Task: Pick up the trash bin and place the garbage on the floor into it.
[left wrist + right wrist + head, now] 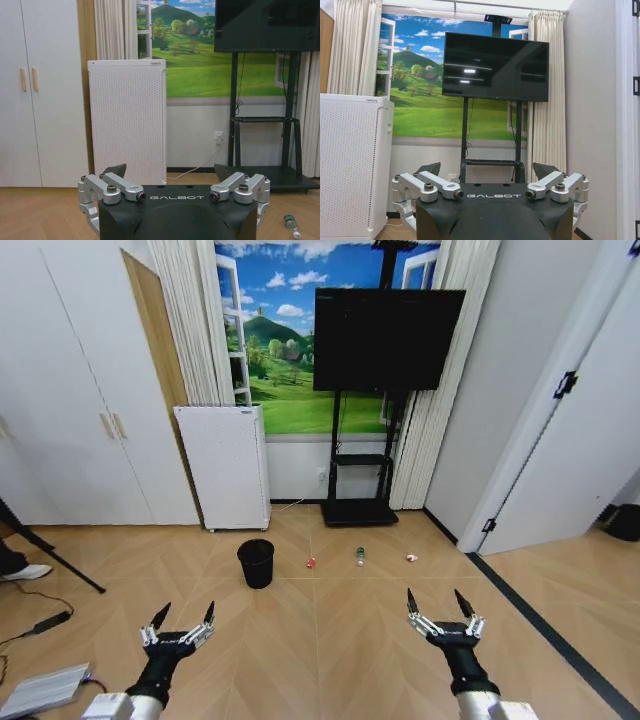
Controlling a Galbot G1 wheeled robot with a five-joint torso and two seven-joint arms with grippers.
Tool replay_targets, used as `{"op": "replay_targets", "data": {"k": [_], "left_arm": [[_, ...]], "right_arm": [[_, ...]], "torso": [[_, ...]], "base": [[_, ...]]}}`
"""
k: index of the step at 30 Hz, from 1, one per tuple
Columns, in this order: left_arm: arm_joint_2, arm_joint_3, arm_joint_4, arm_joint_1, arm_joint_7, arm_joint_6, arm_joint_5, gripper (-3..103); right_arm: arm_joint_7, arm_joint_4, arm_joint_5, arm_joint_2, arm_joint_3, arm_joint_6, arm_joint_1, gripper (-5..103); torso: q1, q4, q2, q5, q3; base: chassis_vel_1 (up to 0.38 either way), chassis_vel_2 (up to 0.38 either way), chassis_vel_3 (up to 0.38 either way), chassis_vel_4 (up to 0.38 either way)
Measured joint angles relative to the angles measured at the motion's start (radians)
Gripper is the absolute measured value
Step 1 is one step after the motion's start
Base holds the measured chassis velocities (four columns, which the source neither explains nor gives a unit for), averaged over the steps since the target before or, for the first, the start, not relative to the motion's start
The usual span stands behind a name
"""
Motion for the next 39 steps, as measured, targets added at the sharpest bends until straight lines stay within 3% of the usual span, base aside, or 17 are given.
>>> {"op": "replay_targets", "data": {"k": [22, 39], "left_arm": [[0.004, -0.001, 0.011, 0.000, 0.000, 0.000, 0.002, 99], [-0.008, -0.004, -0.013, 0.017, 0.001, -0.001, 0.007, 99]], "right_arm": [[-0.007, -0.017, 0.001, -0.014, 0.006, 0.011, 0.009, 100], [-0.012, -0.002, 0.025, -0.006, 0.019, -0.064, 0.005, 100]], "torso": [[0.000, -0.0001, 0.000, 0.0000, 0.000], [0.000, 0.0000, 0.000, -0.0001, 0.000]], "base": [[0.000, 0.000, 0.000, 0.000], [-0.002, 0.002, 0.003, -0.002]]}}
